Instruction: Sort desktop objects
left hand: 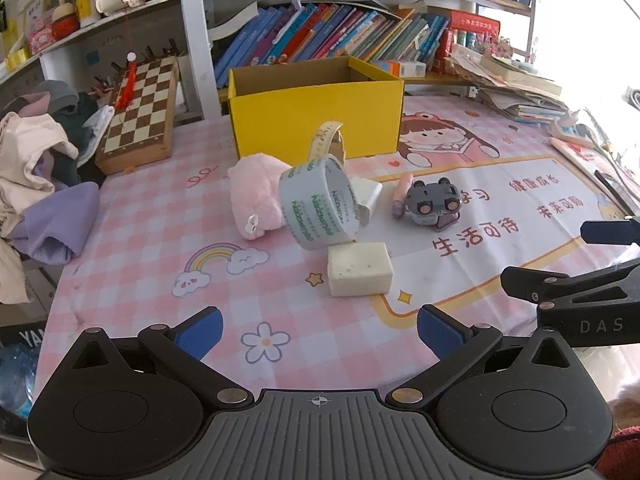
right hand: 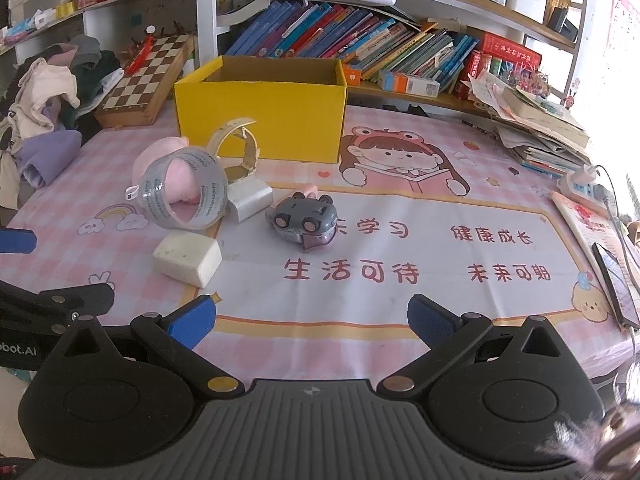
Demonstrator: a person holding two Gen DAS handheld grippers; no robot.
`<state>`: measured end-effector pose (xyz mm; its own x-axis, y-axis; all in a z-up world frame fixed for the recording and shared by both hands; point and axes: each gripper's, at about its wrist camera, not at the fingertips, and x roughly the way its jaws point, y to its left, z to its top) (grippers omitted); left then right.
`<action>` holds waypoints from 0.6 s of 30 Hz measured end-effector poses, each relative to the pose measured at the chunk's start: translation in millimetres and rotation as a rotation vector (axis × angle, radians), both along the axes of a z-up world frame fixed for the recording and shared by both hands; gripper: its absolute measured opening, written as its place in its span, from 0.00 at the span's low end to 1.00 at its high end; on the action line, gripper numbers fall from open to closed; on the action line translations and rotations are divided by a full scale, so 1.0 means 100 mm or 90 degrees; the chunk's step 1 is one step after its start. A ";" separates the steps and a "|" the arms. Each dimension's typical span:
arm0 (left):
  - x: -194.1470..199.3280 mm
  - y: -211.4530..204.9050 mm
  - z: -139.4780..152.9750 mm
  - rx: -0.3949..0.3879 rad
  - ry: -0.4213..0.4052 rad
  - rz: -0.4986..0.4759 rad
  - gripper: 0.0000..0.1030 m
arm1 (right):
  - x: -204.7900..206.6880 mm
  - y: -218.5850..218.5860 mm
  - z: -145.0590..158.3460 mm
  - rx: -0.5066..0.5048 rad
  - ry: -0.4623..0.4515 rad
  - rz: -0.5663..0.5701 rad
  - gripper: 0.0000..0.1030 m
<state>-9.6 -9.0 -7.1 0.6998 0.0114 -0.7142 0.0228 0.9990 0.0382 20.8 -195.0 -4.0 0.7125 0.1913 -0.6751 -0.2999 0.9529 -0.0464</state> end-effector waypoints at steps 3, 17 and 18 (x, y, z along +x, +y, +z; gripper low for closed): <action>0.00 0.00 0.00 0.001 0.001 -0.003 1.00 | -0.01 0.00 0.01 -0.001 -0.001 0.002 1.00; -0.02 -0.03 0.03 -0.003 -0.007 -0.020 1.00 | -0.02 -0.01 0.01 -0.003 -0.004 -0.003 1.00; -0.02 -0.03 0.04 -0.004 -0.008 -0.023 1.00 | -0.02 -0.01 0.02 -0.002 -0.005 -0.002 1.00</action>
